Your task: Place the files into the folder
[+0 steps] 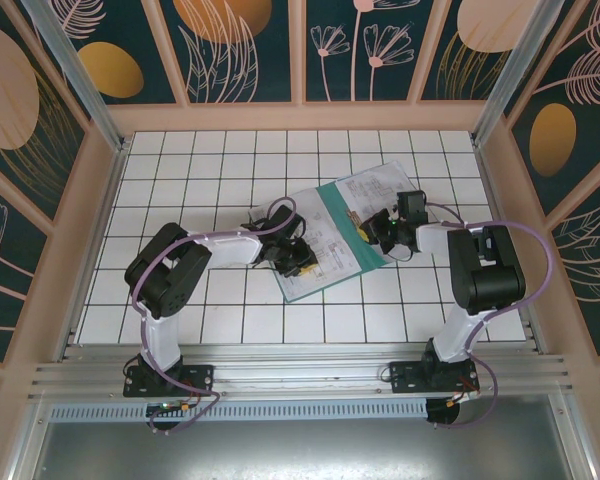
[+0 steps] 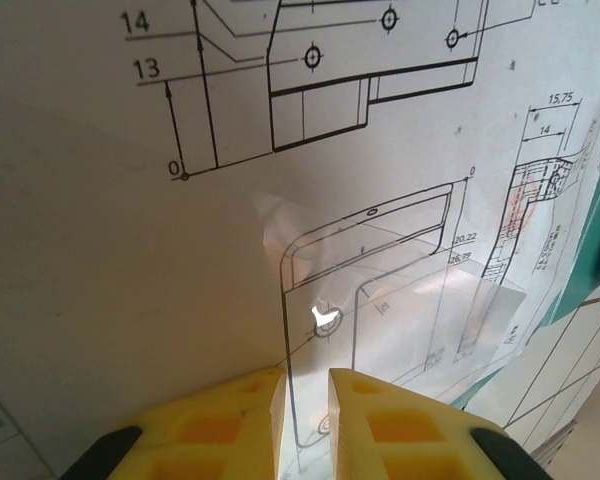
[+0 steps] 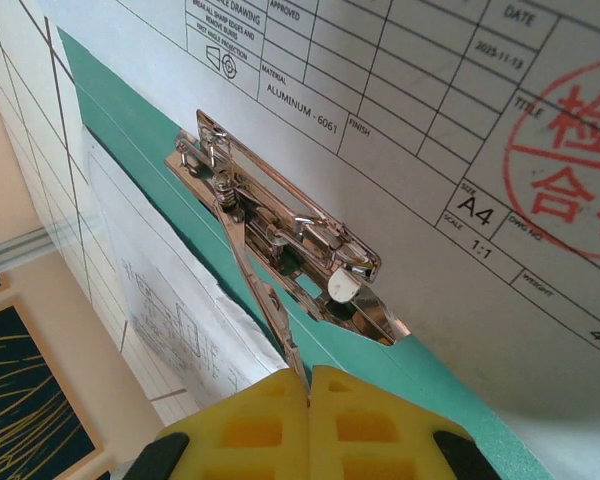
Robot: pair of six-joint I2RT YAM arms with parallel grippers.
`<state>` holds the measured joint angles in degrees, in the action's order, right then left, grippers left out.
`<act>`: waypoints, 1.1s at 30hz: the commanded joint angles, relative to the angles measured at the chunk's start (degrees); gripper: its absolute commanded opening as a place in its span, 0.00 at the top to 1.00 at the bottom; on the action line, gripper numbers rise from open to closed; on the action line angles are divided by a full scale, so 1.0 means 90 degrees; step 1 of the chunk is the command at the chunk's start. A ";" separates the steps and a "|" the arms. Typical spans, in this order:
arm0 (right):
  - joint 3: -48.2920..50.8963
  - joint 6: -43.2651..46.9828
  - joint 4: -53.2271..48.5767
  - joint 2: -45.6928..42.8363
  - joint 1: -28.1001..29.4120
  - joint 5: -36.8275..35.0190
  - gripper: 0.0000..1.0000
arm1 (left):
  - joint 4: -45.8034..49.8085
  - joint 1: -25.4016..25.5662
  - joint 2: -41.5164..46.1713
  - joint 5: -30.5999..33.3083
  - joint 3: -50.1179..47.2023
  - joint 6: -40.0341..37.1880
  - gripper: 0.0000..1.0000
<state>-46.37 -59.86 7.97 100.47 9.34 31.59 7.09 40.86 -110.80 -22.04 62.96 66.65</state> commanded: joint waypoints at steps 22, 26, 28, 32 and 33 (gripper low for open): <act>-0.0058 0.0513 -0.0952 0.0497 -0.0242 -0.1039 1.00 | 0.0550 -0.0117 0.0129 0.0203 -0.0394 0.0053 0.80; -0.0084 0.0554 -0.0979 0.0524 -0.0296 -0.1045 1.00 | 0.0560 -0.0116 0.0133 0.0213 -0.0399 0.0053 0.80; -0.0111 0.0575 -0.0969 0.0568 -0.0306 -0.1006 1.00 | 0.0550 -0.0124 0.0114 0.0213 -0.0413 0.0053 0.80; -0.0125 0.0585 -0.0983 0.0619 -0.0332 -0.1000 1.00 | 0.0530 -0.0126 0.0094 0.0194 -0.0423 0.0045 0.80; -0.0123 0.0581 -0.1002 0.0627 -0.0330 -0.0998 1.00 | 0.0530 -0.0141 0.0100 0.0204 -0.0423 0.0053 0.80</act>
<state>-47.90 -55.55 5.10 102.72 8.45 31.18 6.09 40.49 -109.93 -22.04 61.25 66.65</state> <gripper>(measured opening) 0.057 0.201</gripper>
